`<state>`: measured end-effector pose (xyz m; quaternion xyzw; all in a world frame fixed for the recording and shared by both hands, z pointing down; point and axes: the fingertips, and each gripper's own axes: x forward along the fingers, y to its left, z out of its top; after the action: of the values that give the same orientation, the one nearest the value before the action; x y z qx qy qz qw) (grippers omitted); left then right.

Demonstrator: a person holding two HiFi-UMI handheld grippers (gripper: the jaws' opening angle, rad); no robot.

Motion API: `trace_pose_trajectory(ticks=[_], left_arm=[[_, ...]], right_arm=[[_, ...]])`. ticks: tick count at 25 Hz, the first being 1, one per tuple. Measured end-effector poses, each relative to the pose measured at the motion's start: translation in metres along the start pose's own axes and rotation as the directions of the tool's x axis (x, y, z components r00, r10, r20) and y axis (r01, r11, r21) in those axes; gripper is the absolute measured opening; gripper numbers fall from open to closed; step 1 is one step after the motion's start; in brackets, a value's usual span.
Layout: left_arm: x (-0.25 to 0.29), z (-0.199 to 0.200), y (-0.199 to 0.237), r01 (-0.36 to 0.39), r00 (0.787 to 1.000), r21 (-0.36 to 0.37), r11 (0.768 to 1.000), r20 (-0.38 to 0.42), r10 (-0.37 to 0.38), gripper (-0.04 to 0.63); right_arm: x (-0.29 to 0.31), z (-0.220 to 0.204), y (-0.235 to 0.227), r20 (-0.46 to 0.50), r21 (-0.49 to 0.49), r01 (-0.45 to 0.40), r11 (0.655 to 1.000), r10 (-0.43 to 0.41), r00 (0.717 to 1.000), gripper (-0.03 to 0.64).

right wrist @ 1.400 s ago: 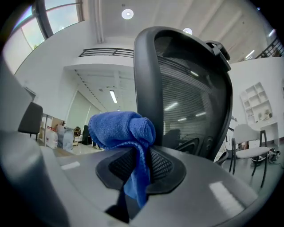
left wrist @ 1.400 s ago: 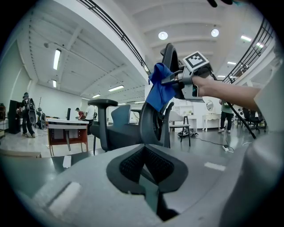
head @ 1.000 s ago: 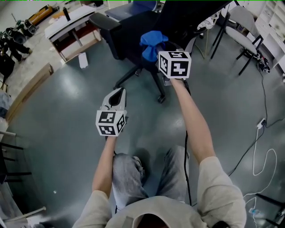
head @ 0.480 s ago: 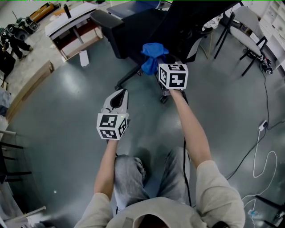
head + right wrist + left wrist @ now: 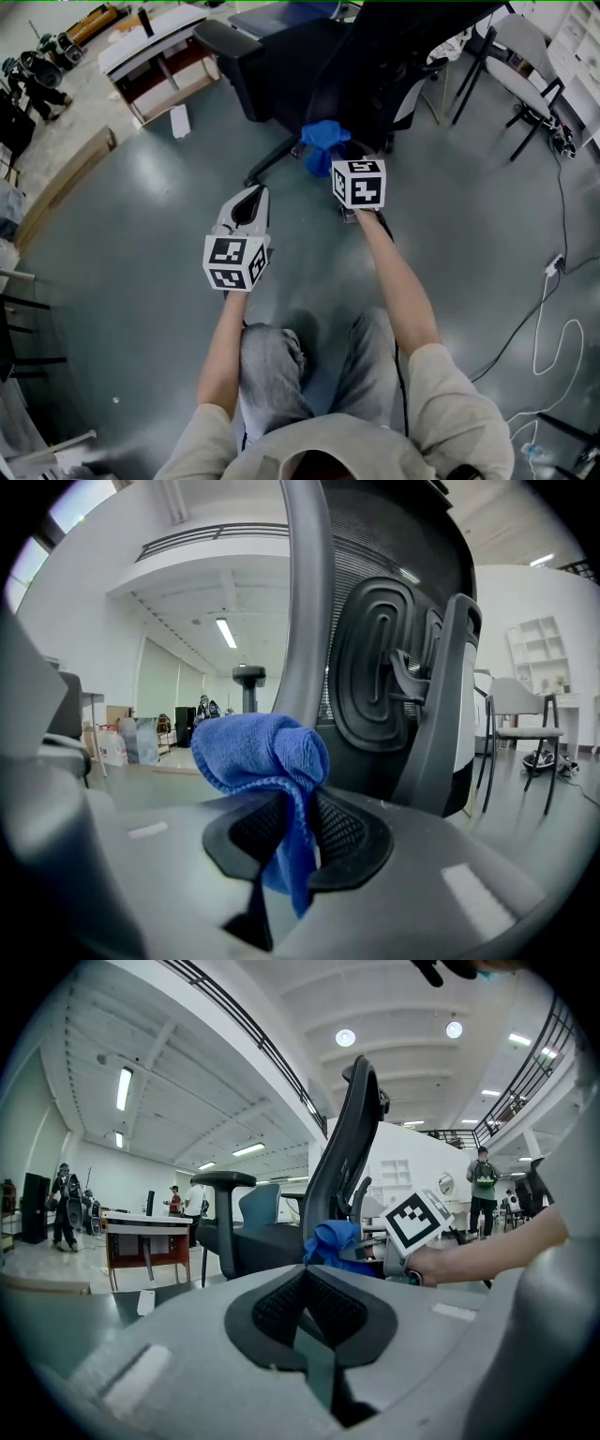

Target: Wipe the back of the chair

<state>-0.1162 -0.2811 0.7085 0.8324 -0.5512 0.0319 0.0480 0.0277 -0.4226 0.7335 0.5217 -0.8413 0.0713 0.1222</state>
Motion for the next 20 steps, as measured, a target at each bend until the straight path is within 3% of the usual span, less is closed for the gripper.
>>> trace_pose_trajectory(ticks=[10, 20], left_arm=[[-0.012, 0.012, -0.012, -0.026, 1.0, 0.012, 1.0, 0.007, 0.026, 0.005], [-0.036, 0.026, -0.031, -0.03, 0.999, 0.025, 0.999, 0.028, 0.029, 0.005]], right_arm=[[-0.062, -0.036, 0.005, 0.017, 0.028, -0.013, 1.0, 0.012, 1.0, 0.071], [-0.152, -0.004, 0.012, 0.158, -0.014, -0.023, 1.0, 0.025, 0.987, 0.071]])
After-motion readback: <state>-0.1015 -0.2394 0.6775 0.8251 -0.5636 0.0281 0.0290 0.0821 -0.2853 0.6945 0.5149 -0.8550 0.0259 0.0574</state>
